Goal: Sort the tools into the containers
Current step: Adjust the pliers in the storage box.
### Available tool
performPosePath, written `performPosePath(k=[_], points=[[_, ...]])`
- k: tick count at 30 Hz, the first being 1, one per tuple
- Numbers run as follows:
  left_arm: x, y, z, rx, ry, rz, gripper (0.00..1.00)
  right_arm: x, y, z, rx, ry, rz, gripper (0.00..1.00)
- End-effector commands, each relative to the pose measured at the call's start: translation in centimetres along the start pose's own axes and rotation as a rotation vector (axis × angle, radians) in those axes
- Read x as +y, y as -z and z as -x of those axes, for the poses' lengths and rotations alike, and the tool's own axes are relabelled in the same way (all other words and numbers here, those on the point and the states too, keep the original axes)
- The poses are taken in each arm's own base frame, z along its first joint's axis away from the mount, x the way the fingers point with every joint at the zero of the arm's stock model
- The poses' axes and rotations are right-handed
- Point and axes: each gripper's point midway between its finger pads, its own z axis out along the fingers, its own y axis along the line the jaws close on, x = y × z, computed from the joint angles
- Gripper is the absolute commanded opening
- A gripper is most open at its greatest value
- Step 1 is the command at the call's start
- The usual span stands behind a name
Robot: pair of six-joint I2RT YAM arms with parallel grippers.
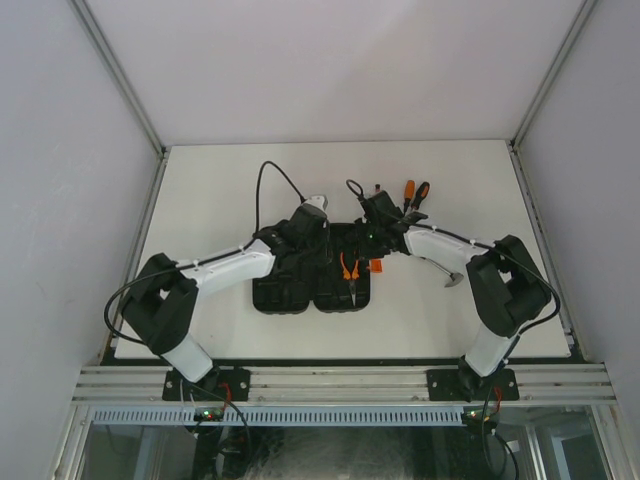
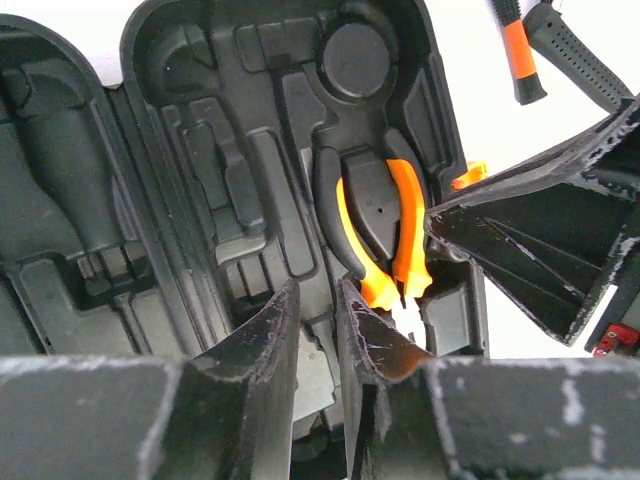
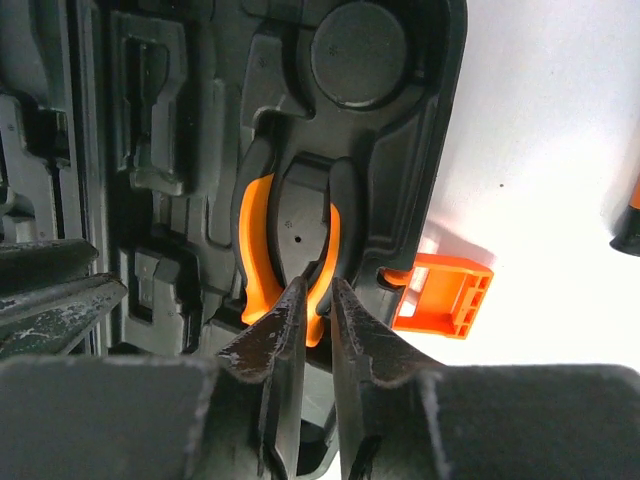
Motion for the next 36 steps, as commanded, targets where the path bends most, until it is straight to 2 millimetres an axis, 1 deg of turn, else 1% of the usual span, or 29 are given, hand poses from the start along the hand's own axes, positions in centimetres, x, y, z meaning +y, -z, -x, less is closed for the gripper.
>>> performPosePath(k=[1,8,24,31,36], points=[[-3.1,0.4,2.9,-0.067,-0.015,-0.092,0.25,0.8,0.1,2.3,-0.057,-0.014,0.022,0.13],[-3.3,-0.2,2.7,-0.055,-0.016,-0.096,0.23,0.2,-0.5,2.1,-0.047,-0.013,-0.008,0.11],[-3.2,-1.6,2.4,-0.039,-0.022,-0.074,0.23,-1.5,-1.8,1.2,-0.008,0.003,-0.093,0.1],[-2.9,-2.9,1.9,-0.02,-0.023,-0.055,0.23,-1.7,-2.2,0.3,0.028,0.003,-0.099,0.09],[-3.0,-3.3,2.2,-0.023,-0.02,-0.052,0.22,-1.8,-2.2,0.2,0.036,0.003,-0.098,0.09]])
